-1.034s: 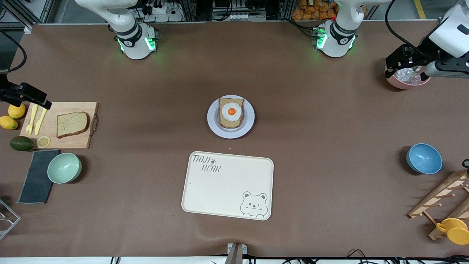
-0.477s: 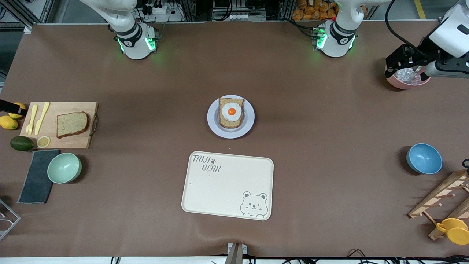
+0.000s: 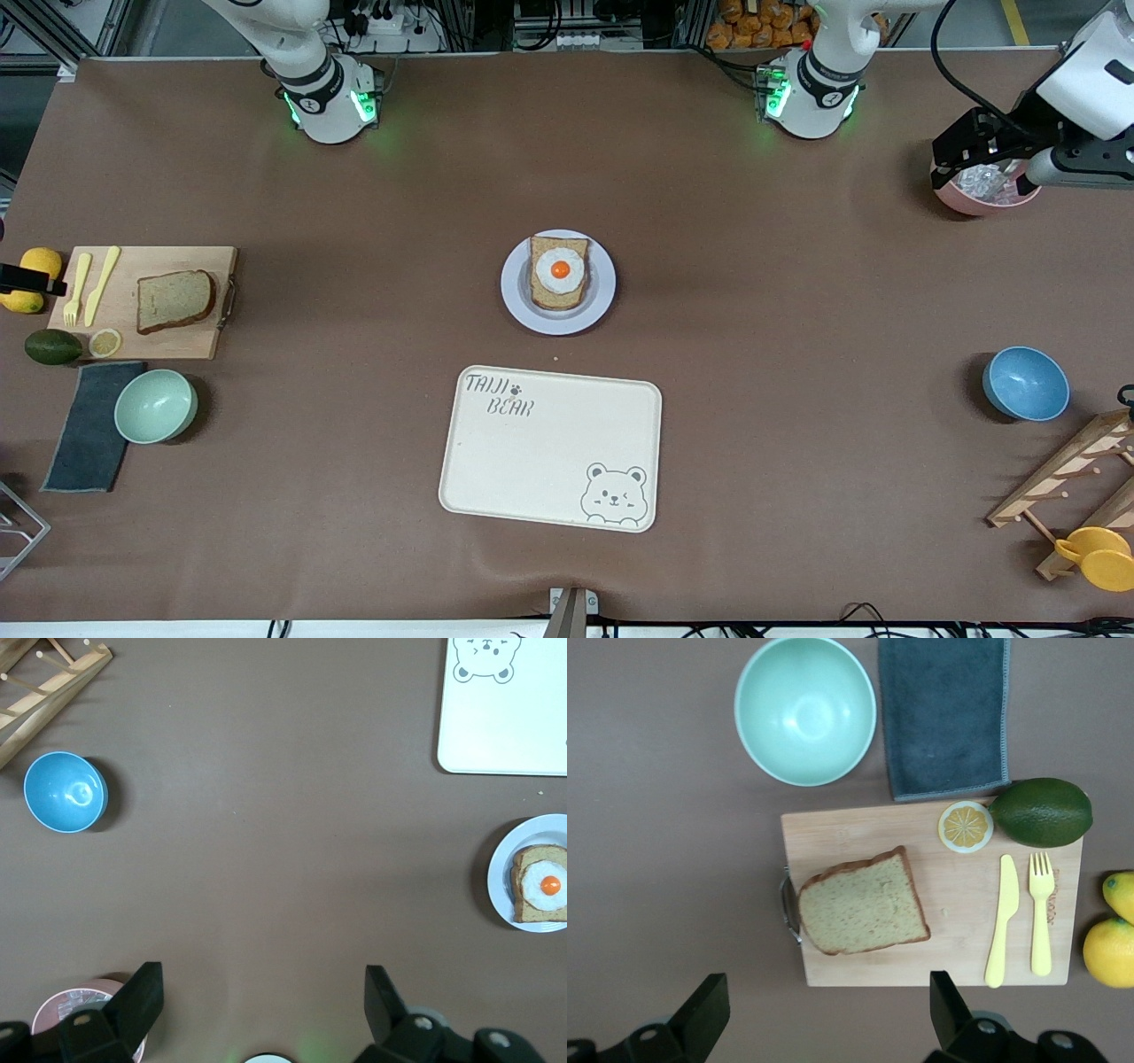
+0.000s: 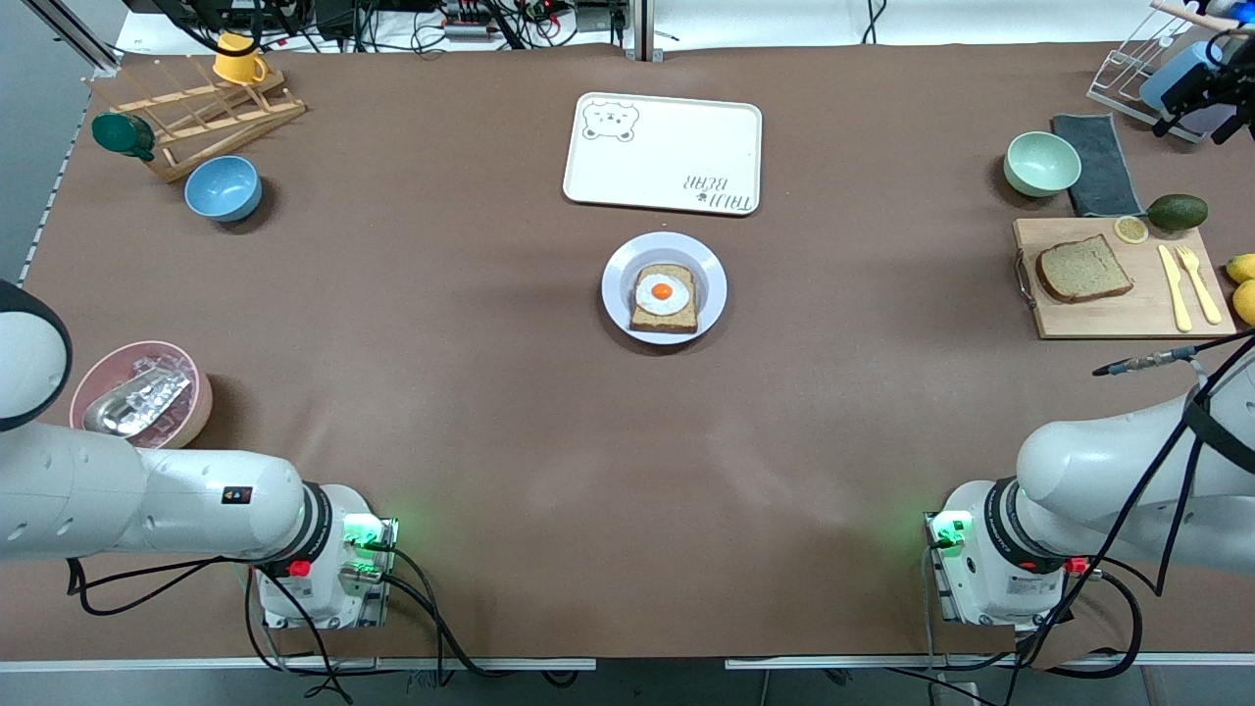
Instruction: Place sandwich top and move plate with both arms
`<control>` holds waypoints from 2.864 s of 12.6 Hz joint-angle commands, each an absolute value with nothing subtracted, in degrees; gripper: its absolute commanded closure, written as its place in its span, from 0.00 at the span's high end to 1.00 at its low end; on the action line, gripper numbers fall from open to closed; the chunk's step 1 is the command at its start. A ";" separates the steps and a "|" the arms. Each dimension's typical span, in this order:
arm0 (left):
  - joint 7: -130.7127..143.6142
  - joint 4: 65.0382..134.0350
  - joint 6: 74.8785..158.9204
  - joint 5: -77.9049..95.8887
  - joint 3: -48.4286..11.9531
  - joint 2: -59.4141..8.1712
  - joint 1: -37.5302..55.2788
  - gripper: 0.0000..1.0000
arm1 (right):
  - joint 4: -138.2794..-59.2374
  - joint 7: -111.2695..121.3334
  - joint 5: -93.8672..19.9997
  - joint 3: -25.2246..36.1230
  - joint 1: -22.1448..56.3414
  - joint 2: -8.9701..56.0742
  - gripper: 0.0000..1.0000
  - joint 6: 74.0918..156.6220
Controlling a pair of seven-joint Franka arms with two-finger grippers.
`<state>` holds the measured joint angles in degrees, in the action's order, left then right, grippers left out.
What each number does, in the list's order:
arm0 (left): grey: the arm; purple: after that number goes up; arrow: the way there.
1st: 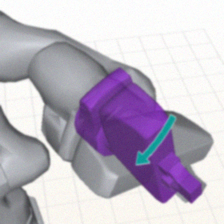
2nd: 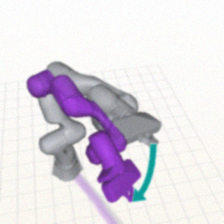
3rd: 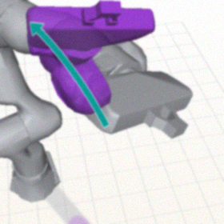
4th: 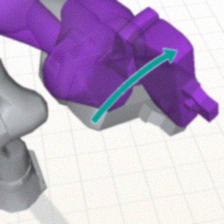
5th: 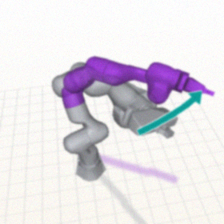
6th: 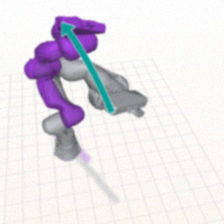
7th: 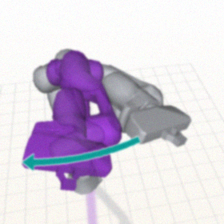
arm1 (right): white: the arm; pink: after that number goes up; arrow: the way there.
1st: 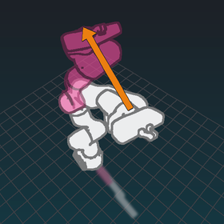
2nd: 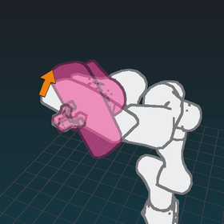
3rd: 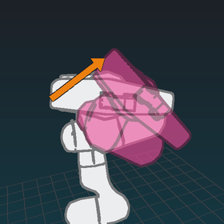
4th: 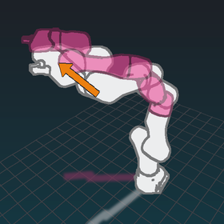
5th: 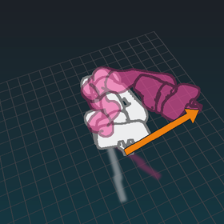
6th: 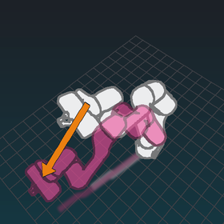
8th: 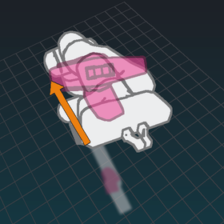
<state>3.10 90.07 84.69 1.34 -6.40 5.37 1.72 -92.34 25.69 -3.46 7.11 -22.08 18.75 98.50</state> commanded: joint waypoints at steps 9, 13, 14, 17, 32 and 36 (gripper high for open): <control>2.46 94.48 90.09 20.13 -6.24 -3.25 -1.05 1.00 | -96.06 42.00 -5.89 6.06 -29.27 31.10 0.87 109.77; 2.46 94.48 91.05 17.75 -6.50 -3.34 -0.88 1.00 | -96.06 46.48 -8.17 6.06 -29.97 33.92 0.76 111.00; 2.20 94.57 91.40 17.75 -6.50 -3.51 -0.88 1.00 | -96.15 47.36 -8.26 5.98 -30.23 34.45 0.72 111.09; -3.67 94.83 92.20 18.72 -6.50 -5.00 -2.54 1.00 | -97.90 50.87 -10.54 5.89 -31.03 35.33 0.52 112.14; -7.47 107.56 107.03 31.19 -15.19 -9.84 -2.37 1.00 | -100.38 58.98 -13.27 5.80 -30.86 35.34 0.00 113.32; -7.99 109.86 110.57 39.01 -17.14 -13.17 -2.37 1.00 | -93.54 55.57 -13.80 5.71 -29.10 34.02 0.00 98.92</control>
